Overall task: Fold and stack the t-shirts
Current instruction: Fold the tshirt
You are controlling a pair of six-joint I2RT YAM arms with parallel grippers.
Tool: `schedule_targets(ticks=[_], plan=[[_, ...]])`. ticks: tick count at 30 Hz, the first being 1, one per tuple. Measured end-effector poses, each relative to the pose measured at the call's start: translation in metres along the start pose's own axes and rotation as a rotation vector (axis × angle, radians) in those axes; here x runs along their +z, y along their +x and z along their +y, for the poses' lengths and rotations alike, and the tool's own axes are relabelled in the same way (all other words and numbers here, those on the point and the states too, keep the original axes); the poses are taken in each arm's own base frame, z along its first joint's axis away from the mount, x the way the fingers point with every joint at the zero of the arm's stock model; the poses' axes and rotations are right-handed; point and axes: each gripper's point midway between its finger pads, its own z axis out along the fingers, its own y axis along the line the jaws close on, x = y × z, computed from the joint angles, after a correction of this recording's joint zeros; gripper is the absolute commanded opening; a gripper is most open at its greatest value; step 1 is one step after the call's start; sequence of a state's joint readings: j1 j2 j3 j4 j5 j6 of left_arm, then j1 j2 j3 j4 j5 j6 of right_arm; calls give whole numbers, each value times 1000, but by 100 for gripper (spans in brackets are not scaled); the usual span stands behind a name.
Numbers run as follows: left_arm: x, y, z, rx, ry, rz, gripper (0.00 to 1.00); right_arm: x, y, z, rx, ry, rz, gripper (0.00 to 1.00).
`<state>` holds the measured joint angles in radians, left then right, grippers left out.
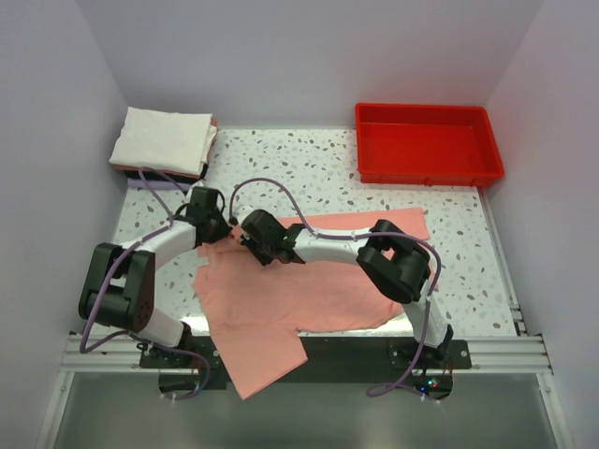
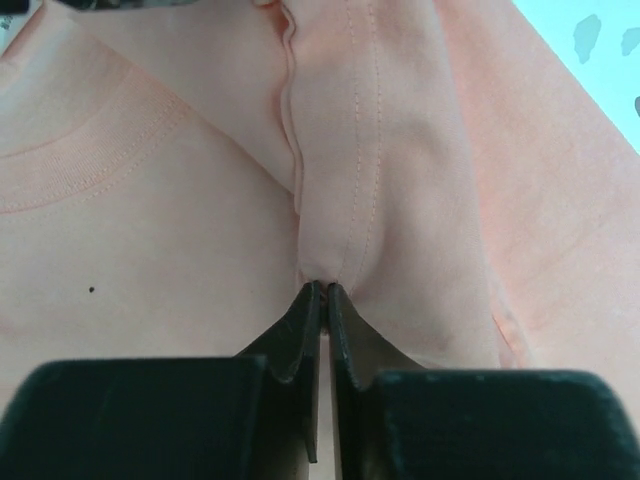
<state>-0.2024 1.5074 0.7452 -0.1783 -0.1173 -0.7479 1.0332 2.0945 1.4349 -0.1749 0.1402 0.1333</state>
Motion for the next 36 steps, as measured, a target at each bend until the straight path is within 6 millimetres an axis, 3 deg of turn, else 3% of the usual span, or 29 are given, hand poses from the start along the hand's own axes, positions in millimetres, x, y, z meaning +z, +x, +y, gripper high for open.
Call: schedule_targets(ticks=[9,15,20,24,29,32,36], plan=[[-5,-2,-3,6,19,-6,0,-7,-5,1,-40,-13,6,0],[-25,-6,-6,-4,71,-48,0,-37,-27,10,-73,-88,-39,0],[-35,17,7,-18,80,-15,0,-59,-37,11,-113,-115,-69,0],[-50,39,24,-41,71,15,0,-64,-21,13,-159,-150,-33,0],[-80,41,28,-70,109,-22,0,-63,3,17,-197,-199,27,0],[-92,43,28,-78,121,-26,0,-66,11,18,-212,-213,45,0],[-100,61,37,-73,100,32,0,-74,13,17,-232,-218,46,0]])
